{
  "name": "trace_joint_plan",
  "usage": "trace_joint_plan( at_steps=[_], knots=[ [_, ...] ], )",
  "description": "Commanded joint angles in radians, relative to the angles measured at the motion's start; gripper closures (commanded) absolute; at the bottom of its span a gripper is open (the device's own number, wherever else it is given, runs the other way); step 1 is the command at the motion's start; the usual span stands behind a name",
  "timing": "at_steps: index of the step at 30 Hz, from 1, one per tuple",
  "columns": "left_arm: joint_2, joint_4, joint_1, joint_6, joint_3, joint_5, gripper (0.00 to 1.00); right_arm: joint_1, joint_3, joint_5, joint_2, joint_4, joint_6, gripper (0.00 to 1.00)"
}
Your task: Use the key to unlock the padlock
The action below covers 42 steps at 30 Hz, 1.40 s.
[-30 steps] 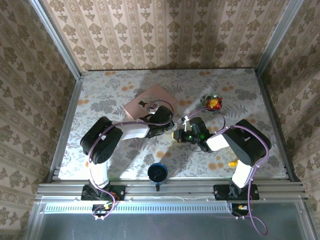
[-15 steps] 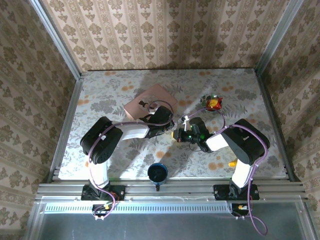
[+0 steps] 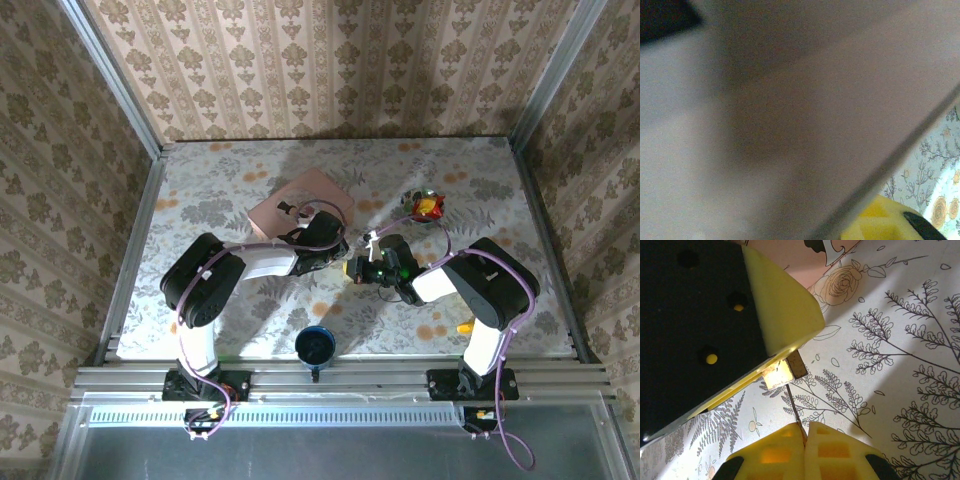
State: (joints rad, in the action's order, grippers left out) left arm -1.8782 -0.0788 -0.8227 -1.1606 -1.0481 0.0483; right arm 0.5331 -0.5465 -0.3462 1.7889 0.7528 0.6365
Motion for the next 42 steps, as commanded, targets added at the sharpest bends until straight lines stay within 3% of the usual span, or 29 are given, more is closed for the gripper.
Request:
trace_joint_plan(
  at_steps=[1, 29, 42],
  knots=[
    [-0.017, -0.012, 0.006, -0.055, 0.024, -0.038, 1.00, 0.002, 0.012, 0.016, 0.000, 0.069, 0.006, 1.00],
    [-0.017, -0.024, 0.011, -0.063, 0.032, -0.068, 1.00, -0.013, 0.011, 0.037, 0.000, 0.088, 0.023, 1.00],
    [-0.018, -0.032, 0.013, -0.064, 0.038, -0.079, 1.00, -0.048, 0.006, -0.023, 0.034, 0.151, 0.076, 1.00]
  ],
)
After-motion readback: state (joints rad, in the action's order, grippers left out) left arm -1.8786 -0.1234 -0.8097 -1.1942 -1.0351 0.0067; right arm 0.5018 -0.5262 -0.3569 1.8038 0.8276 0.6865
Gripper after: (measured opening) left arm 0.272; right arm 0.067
